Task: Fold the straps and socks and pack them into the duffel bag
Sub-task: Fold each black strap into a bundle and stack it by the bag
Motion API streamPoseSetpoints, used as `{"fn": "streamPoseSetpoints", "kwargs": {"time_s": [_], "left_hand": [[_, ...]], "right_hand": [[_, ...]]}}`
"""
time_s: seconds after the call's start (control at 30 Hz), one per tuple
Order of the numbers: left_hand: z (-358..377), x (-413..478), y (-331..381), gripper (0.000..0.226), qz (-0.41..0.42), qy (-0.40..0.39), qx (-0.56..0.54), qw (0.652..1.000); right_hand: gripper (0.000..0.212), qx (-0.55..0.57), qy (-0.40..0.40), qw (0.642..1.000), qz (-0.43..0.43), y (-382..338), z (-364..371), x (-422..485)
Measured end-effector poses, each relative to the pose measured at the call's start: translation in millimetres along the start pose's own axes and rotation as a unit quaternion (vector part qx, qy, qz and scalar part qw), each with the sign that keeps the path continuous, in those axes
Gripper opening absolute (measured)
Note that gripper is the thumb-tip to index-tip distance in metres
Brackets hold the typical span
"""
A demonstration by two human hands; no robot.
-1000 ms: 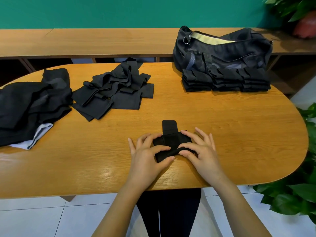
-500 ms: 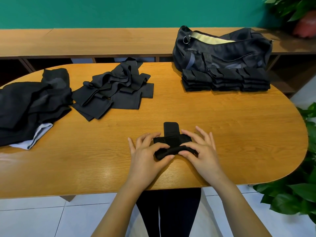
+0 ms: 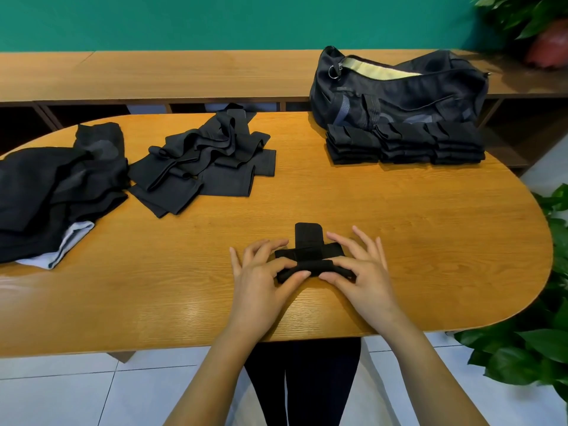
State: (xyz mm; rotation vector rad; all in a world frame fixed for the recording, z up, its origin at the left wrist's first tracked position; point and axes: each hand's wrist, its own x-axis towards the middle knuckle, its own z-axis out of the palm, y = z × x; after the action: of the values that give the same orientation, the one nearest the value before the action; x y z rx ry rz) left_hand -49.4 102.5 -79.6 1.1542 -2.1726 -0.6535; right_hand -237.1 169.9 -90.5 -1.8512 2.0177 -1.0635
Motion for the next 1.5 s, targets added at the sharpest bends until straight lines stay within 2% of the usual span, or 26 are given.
{"fn": "streamPoseSetpoints", "kwargs": {"time_s": [0.13, 0.27, 0.37, 0.47, 0.6, 0.67, 0.77, 0.83, 0.97, 1.03, 1.23, 1.4, 1.5], "left_hand": [[1.0, -0.6, -2.8, 0.047, 0.020, -0.008, 0.040, 0.999], [-0.2, 0.0, 1.3, 0.053, 0.010, -0.008, 0.032, 0.999], [-0.2, 0.1, 2.4, 0.056, -0.003, -0.002, 0.021, 1.000], [0.8, 0.5, 1.5, 0.057, -0.008, 0.006, 0.012, 1.000], [1.1, -0.1, 0.2, 0.048, 0.002, 0.004, 0.015, 1.000], [1.3, -0.6, -1.8, 0.040, 0.011, 0.006, 0.024, 1.000], [1.2, 0.1, -1.0, 0.044, -0.004, 0.005, 0.008, 1.000], [1.0, 0.2, 0.0, 0.052, -0.013, 0.010, -0.009, 1.000], [-0.4, -0.2, 0.4, 0.048, -0.026, 0.021, -0.037, 0.999], [-1.4, 0.0, 1.7, 0.049, -0.033, 0.028, -0.047, 0.998], [0.5, 1.1, -0.5, 0.051, -0.043, 0.036, -0.039, 0.998], [4.0, 2.5, -1.7, 0.054, -0.048, 0.056, -0.026, 0.997], [5.4, 3.1, -1.2, 0.053, -0.053, 0.064, -0.004, 0.997]], "right_hand": [[0.018, 0.019, -0.003, 1.000, 0.013, 1.1, -0.7, 0.3], [0.039, 0.017, -0.001, 1.000, 0.010, 2.8, -0.2, -0.1], [0.033, 0.019, 0.003, 1.000, 0.012, 1.9, -0.4, -0.2], [0.038, 0.010, -0.002, 1.000, 0.007, 0.4, 0.2, -0.4], [0.019, 0.022, -0.004, 1.000, 0.015, -0.8, -0.8, 0.7], [0.016, 0.024, 0.002, 1.000, 0.018, 0.8, -0.4, 0.4], [0.040, 0.032, 0.003, 0.999, 0.036, -0.4, -1.4, 1.4], [0.043, 0.032, -0.001, 0.999, 0.040, -1.7, -2.6, 1.6], [0.023, 0.069, 0.004, 0.995, 0.070, -6.0, -5.8, 2.1], [0.020, 0.083, 0.015, 0.993, 0.078, -7.4, -6.8, 2.0], [0.042, 0.056, 0.038, 0.994, 0.082, -8.0, -6.2, 0.6], [0.036, 0.044, 0.065, 0.992, 0.095, -12.4, -6.3, 1.5], [0.054, -0.004, 0.070, 0.992, 0.107, -10.4, -3.7, 1.1]]}}
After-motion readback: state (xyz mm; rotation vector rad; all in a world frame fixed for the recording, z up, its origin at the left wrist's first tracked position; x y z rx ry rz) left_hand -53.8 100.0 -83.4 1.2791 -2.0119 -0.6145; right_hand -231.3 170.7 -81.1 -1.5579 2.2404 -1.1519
